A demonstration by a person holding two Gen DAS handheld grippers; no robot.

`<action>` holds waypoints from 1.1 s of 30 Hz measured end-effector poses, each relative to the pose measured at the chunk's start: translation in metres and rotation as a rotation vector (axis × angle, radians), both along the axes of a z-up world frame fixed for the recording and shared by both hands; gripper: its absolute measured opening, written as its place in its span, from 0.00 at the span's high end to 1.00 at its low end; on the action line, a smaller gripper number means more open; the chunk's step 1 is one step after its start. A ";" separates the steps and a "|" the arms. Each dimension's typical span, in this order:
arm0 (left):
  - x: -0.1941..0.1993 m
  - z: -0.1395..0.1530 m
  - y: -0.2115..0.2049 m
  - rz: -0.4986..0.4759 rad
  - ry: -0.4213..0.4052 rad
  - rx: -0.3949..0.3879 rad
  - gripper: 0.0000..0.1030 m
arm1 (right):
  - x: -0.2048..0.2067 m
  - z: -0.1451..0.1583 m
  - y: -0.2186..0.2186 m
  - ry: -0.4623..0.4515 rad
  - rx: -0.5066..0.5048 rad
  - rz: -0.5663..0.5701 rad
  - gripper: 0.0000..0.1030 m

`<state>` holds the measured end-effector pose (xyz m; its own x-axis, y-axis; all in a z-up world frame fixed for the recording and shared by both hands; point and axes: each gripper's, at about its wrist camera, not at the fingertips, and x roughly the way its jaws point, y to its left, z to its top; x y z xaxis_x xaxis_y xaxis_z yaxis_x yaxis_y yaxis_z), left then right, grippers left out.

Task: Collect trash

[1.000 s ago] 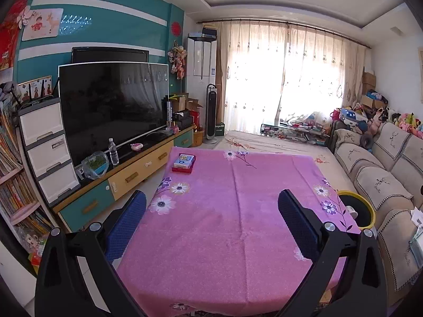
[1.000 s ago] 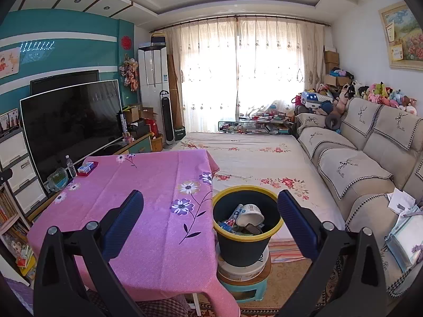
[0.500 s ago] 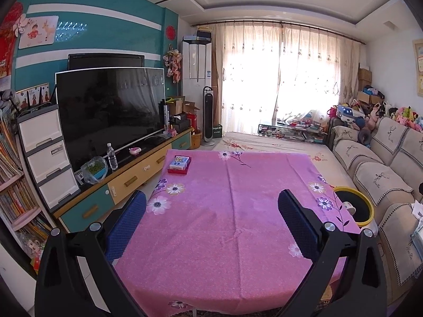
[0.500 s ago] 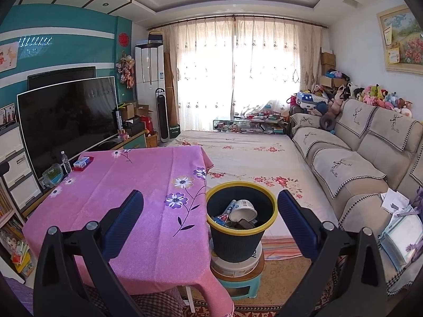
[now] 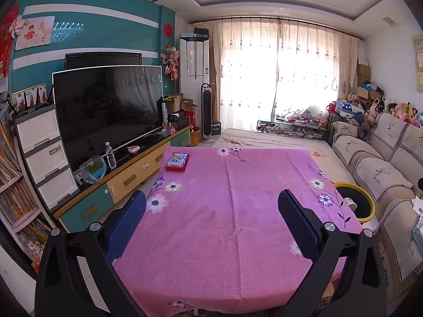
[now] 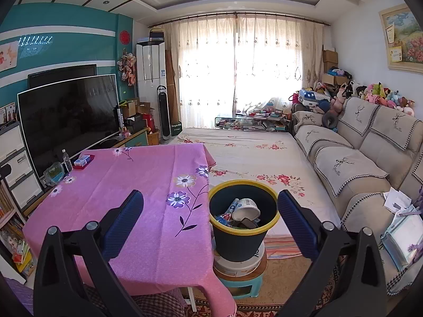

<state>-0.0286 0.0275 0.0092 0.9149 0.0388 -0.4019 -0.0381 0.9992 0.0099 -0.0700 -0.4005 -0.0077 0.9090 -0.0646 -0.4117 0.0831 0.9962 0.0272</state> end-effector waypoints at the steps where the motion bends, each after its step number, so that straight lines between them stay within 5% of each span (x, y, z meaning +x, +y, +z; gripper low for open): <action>1: 0.000 0.000 -0.001 -0.001 0.000 0.001 0.05 | 0.001 0.000 0.000 0.000 0.000 0.001 0.06; 33: 0.009 0.000 -0.006 -0.015 0.007 0.014 0.05 | 0.006 -0.005 0.002 0.005 0.007 0.000 0.06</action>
<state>-0.0196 0.0214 0.0094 0.9125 0.0306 -0.4079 -0.0226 0.9994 0.0244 -0.0640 -0.3983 -0.0122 0.9068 -0.0620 -0.4171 0.0834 0.9960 0.0332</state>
